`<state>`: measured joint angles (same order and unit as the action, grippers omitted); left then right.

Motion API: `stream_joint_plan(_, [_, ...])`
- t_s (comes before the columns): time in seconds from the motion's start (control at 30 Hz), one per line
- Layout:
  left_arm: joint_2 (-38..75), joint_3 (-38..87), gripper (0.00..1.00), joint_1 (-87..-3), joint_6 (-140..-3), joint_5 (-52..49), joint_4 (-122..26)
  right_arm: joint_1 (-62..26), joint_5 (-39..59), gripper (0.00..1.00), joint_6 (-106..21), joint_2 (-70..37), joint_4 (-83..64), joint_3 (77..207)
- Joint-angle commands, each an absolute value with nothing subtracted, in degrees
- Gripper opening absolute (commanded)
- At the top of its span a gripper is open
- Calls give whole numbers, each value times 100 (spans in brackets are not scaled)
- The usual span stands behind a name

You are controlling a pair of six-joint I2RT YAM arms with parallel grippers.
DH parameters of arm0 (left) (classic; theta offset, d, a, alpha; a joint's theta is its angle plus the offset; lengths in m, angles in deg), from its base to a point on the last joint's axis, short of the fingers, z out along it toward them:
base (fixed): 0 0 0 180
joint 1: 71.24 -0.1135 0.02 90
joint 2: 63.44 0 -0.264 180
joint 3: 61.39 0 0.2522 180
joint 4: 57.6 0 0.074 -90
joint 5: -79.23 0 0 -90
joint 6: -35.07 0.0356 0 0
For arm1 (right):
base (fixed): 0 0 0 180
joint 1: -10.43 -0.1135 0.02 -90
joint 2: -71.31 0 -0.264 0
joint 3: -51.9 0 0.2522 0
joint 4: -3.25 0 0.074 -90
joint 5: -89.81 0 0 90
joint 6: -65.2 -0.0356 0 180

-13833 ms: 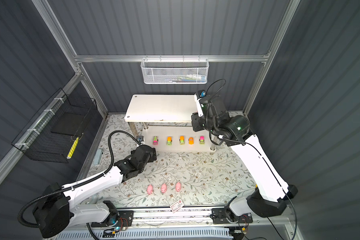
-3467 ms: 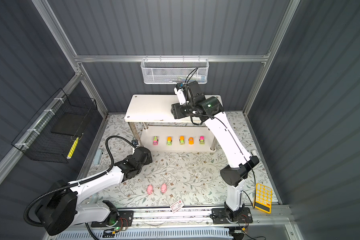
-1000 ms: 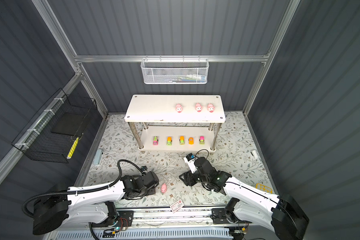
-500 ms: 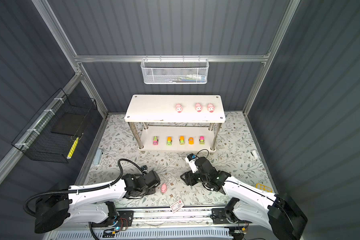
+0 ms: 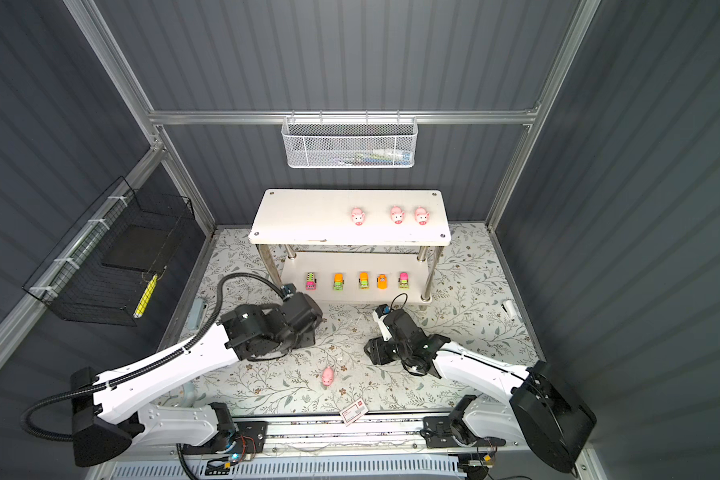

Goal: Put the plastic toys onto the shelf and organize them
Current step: 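Lift the pig with the left gripper up toward the shelf top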

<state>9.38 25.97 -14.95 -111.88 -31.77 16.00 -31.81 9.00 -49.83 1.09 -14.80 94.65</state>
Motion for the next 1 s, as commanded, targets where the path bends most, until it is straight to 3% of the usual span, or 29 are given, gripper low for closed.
stream_joint_plan(0.0, [1066, 3732, 34, -2018, -10397, -3033, 2778, -3155, 907, 62, -4924, -63, -1476, 9650])
stream_joint_plan(0.27, [2373, 6900, 35, -2648, -9232, -3269, 4089, -3157, 1111, 62, -4694, -412, -1445, 9797])
stream_joint_plan(0.47, [3151, 8136, 35, -3181, -8544, -3124, 3994, -3163, 1146, 62, -4532, -630, -1457, 9875])
stream_joint_plan(0.77, [3769, 9422, 35, -3727, -8085, -2712, 3537, -3158, 1148, 63, -4447, -857, -1376, 9877])
stream_joint_plan(0.97, [3697, 9191, 38, -4076, -7899, -2463, 2818, -3158, 1212, 63, -4387, -1075, -1376, 10000])
